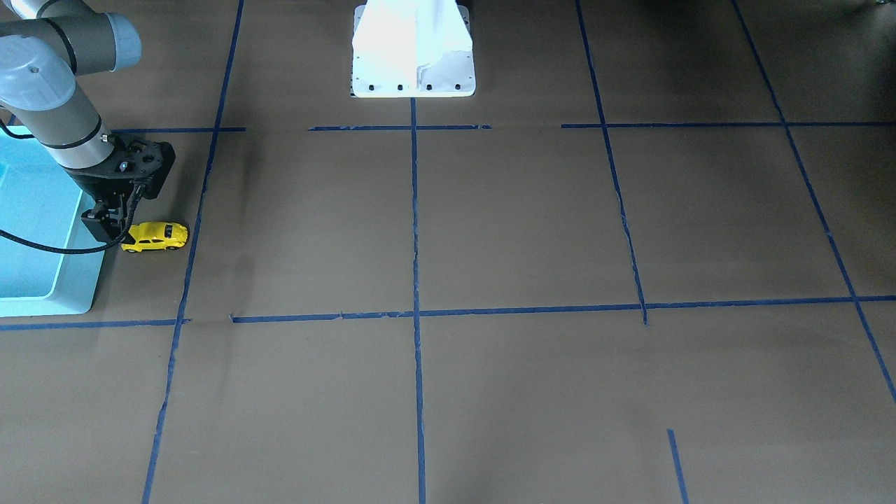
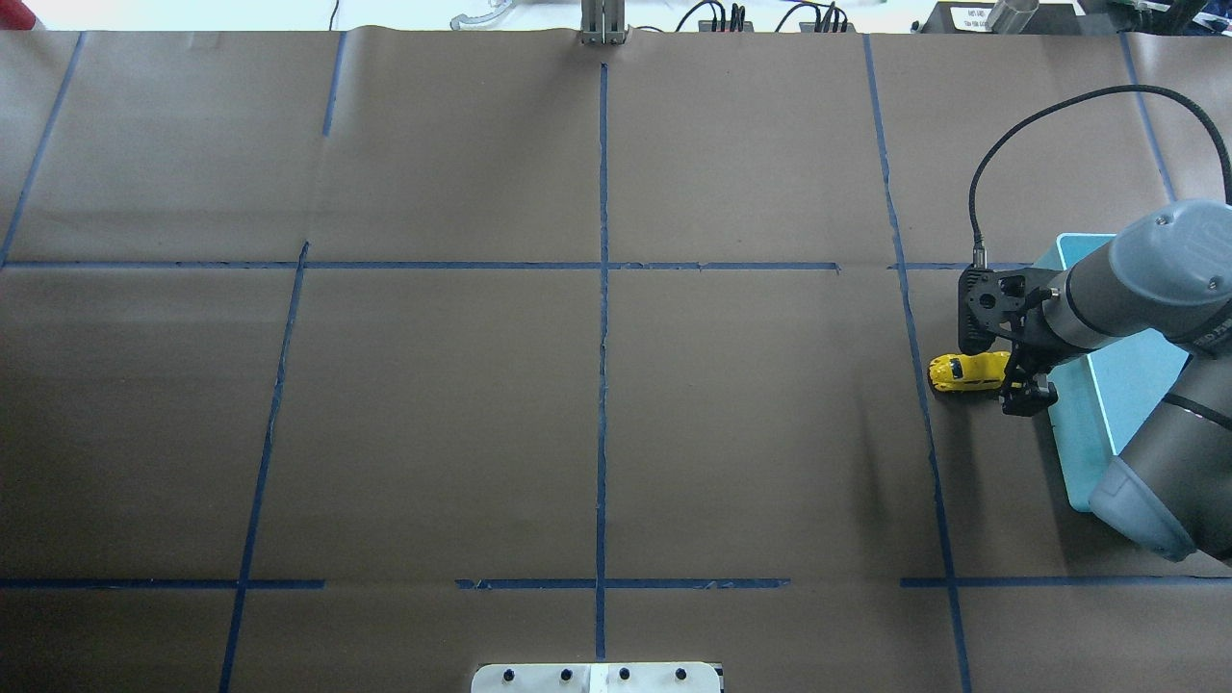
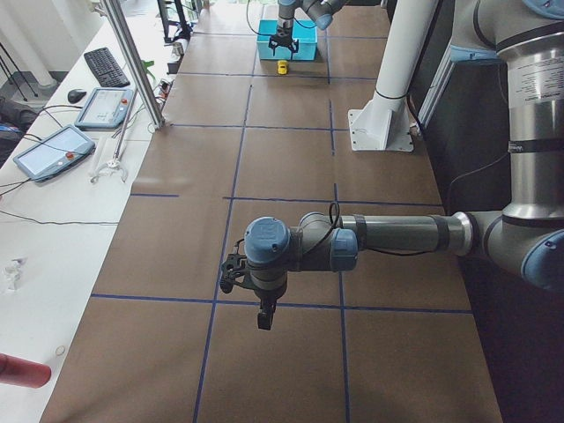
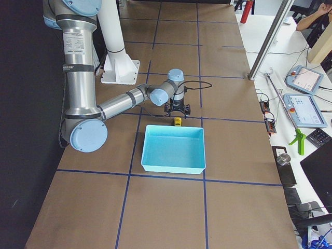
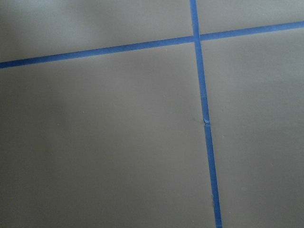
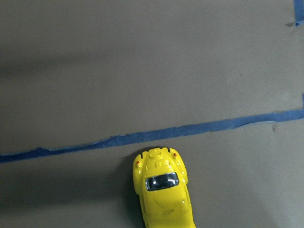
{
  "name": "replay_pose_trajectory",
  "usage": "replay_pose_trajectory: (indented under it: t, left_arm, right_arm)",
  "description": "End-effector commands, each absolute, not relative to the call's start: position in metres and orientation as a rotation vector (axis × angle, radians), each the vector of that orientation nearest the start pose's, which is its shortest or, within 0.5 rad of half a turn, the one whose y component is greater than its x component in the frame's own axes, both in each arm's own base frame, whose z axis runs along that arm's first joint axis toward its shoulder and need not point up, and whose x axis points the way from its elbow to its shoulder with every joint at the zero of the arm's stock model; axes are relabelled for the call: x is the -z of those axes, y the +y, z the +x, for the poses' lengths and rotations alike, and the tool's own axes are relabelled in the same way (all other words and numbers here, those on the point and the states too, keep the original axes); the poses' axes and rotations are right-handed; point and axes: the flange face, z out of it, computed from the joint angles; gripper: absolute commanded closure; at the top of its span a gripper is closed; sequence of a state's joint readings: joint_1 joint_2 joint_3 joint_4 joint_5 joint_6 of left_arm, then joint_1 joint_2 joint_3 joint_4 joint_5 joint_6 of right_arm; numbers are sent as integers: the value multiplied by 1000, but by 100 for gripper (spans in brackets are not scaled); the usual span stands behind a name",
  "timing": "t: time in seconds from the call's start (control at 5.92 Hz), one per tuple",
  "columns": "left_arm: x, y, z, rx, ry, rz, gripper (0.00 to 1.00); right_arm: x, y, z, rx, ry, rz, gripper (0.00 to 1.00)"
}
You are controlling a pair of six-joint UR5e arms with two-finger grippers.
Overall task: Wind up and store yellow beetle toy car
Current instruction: 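Reach the right gripper down over the yellow car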
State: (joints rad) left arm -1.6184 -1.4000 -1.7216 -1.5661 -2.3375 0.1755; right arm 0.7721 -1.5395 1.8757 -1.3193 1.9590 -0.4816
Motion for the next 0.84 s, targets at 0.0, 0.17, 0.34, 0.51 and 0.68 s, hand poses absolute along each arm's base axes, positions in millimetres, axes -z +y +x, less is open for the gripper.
replay_pose_trajectory:
  t: [0.0,0.17,0.34,0.51,0.68]
  left_arm:
    - [-669,-410,-80,-95,825,46,0]
    - [-666,-412,-80,-98,821,54,0]
    - [-667,-413,-81,-99,814,53,0]
    - [-669,-412,-81,-98,814,49,0]
    - [-669,-412,-81,-98,814,49,0]
  right_arm:
    - [-497,-418,-330,1391,-495,526,0]
    - [-498,-418,-332,1398,-493,527,0]
    - [-505,-421,-335,1409,-486,516,0]
    - [-504,-422,-337,1408,-483,520,0]
    - [-505,-423,-336,1405,-475,520,4]
